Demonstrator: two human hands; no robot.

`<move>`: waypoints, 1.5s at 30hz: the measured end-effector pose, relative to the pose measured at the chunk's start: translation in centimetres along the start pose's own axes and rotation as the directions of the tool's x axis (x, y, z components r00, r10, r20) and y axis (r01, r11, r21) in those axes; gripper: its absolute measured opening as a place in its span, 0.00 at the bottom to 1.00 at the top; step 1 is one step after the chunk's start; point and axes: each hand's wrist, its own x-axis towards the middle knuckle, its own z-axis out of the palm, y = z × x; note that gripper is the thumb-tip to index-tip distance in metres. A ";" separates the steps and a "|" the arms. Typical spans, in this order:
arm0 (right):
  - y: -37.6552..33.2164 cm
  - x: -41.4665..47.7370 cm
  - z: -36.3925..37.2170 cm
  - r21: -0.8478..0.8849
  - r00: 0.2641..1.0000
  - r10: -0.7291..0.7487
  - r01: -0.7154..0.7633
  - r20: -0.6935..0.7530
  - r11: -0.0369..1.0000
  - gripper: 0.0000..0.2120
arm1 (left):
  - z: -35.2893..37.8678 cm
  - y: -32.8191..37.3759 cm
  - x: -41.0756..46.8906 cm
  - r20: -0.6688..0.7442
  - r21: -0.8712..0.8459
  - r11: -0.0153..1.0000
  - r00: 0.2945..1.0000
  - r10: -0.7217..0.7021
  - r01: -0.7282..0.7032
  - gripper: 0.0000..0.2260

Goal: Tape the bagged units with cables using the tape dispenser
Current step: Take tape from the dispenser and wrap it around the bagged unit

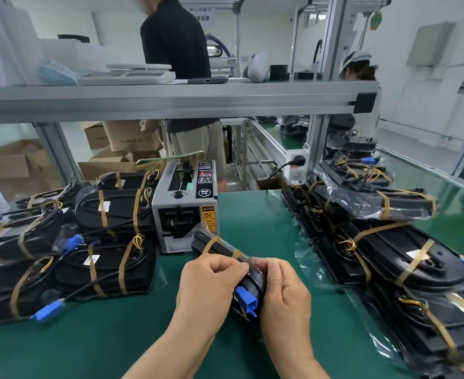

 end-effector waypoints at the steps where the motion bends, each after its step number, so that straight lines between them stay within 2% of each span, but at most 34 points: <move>1: 0.0 0.0 0.0 -0.001 1.000 0.003 -0.003 0.003 1.000 0.16 | 0.0 -0.1 0.0 -0.002 0.007 1.000 1.000 0.005 -0.005 0.05; 12: 0.2 0.0 -0.1 0.027 1.000 0.005 -0.005 0.010 1.000 0.18 | 0.4 -0.7 0.3 -0.035 0.076 0.994 0.996 0.085 -0.082 0.07; 16: 0.1 0.0 -0.1 0.037 1.000 0.000 0.000 0.002 0.999 0.18 | 0.5 -0.9 0.3 -0.067 0.153 0.980 0.988 0.137 -0.126 0.08; 23: -0.1 -0.1 -0.1 0.030 1.000 -0.005 0.005 -0.002 1.000 0.16 | 0.4 -1.2 0.9 -0.127 0.140 0.980 0.979 0.159 -0.141 0.09; 30: -0.2 0.0 -0.2 0.024 1.000 0.005 -0.005 -0.003 1.000 0.17 | -0.6 -1.0 1.1 0.061 0.182 0.961 0.978 0.200 -0.208 0.15; 35: -0.2 0.0 -0.2 0.018 1.000 0.006 -0.006 0.003 1.000 0.18 | -2.0 -0.8 2.9 0.144 0.203 0.959 0.975 0.169 -0.197 0.10; 37: -0.1 0.1 -0.3 0.016 1.000 0.009 -0.009 0.000 1.000 0.17 | -1.9 -0.9 2.9 0.144 0.157 0.968 0.974 0.174 -0.196 0.07; 39: 0.2 0.3 -0.4 0.019 1.000 0.025 -0.025 -0.006 1.000 0.17 | -2.1 -1.3 3.1 0.058 0.028 0.990 0.989 0.134 -0.136 0.06; 42: 0.3 0.5 -0.6 -0.001 0.999 0.039 -0.039 0.002 0.999 0.17 | -3.5 -1.8 4.7 -0.145 -0.217 0.976 0.988 -0.049 0.016 0.07; 45: 0.1 0.4 -0.6 0.004 0.999 0.035 -0.035 0.005 0.999 0.17 | -4.9 -2.7 7.1 -0.274 -0.331 0.940 0.945 -0.181 0.084 0.07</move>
